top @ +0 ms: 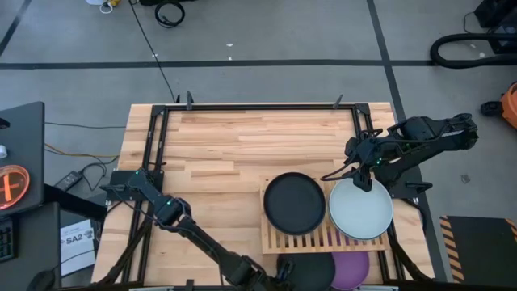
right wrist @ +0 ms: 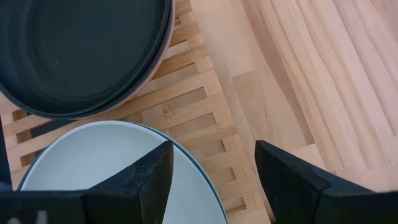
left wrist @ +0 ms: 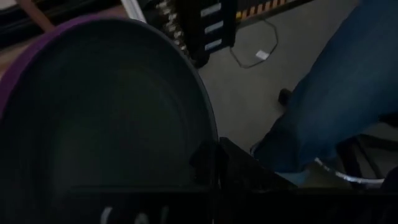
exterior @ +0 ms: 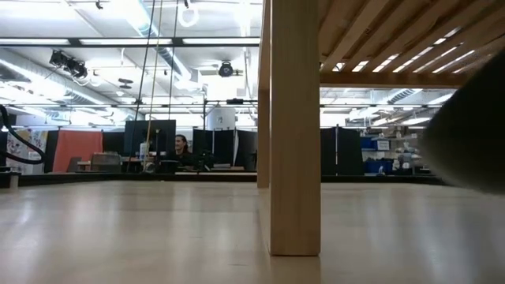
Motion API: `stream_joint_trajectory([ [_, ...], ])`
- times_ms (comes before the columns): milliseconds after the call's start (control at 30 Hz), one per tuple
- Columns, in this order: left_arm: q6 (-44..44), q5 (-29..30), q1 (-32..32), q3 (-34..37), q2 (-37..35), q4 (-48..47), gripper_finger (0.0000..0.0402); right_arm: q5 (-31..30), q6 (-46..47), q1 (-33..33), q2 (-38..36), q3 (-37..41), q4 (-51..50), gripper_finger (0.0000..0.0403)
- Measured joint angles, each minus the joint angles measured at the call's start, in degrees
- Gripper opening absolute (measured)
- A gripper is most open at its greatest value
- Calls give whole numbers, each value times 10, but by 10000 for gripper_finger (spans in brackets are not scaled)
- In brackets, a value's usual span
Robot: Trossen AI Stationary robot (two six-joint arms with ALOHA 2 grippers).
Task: Place and stack plates onto a shelf
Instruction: Stack the black plate on top of the black plate
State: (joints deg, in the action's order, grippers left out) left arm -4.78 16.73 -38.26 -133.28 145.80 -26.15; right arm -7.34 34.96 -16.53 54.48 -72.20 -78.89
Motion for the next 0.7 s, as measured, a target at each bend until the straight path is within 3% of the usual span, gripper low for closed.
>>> stream_joint_trajectory([
  [467, -2, -12, -18, 0, -12, 79, 16, 5, -2, 0, 0, 0, 0, 232],
  [700, -2, -44, -21, 0, -22, 150, 16, 75, -10, 0, -1, 0, 0, 232],
])
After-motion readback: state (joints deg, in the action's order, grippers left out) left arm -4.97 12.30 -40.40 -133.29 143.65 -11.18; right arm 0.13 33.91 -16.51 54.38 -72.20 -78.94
